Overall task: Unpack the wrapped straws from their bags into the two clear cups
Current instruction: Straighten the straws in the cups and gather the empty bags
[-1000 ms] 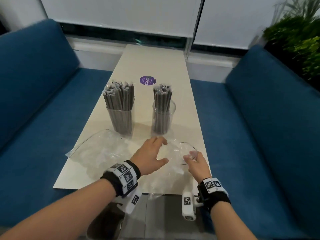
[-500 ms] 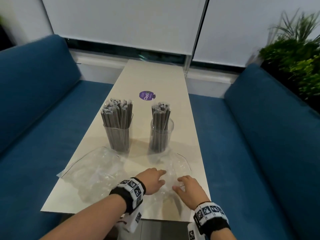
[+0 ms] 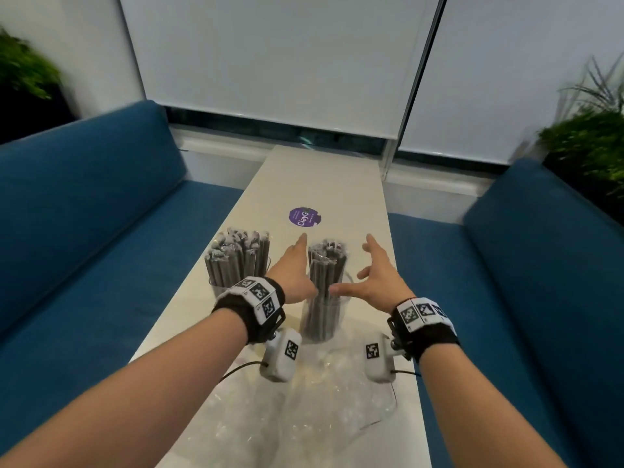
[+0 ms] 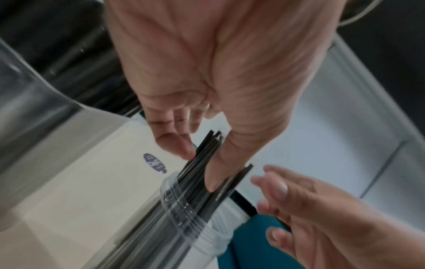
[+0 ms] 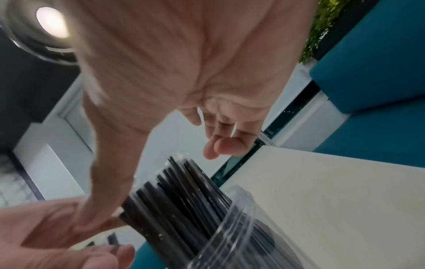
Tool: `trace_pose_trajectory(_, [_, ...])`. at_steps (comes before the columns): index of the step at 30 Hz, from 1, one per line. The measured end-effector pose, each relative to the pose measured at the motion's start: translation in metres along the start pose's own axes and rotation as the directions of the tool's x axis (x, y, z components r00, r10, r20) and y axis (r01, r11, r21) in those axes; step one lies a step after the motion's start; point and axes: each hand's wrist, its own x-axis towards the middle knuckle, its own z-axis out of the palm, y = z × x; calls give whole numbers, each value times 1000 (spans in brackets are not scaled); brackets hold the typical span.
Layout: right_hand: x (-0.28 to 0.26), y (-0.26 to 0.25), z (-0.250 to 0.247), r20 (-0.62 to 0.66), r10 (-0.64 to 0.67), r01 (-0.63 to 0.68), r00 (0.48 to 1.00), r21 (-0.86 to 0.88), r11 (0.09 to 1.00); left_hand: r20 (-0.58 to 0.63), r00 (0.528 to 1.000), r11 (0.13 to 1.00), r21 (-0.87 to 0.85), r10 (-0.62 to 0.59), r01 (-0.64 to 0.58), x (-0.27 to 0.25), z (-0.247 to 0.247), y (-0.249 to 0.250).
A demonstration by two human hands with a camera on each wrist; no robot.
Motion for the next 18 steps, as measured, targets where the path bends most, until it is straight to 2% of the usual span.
trace_pose_trajectory(3, [33,-4,8,102,12,-7,995,-47,999,75,997,1000,-18,-12,13,24,5,2])
trace_pose_trajectory(5, [44,1,9,124,-21,29,992,-66,997,56,998,998,-66,14,-10,31,5,0])
trace_pose_trajectory(8, [47,7,-2,102,-142,148,985,-55,987,-50,995,989,-118,87,-92,33,-1,-4])
trace_pose_trajectory(11, [44,10,-14,8,-136,135,991,57,989,-79,992,982,-150,102,-112,29,-5,-1])
trace_pose_trajectory(13, [42,12,-15,11,-96,96,995,32,995,-31,996,990,-113,83,-86,28,-5,0])
trace_pose_trajectory(16, [39,17,-13,158,-65,77,985,-72,994,78,997,1000,28,3,-6,29,-1,-1])
trace_pose_trajectory(18, [36,18,-14,217,-35,67,975,-145,987,119,992,999,22,-35,33,29,1,-1])
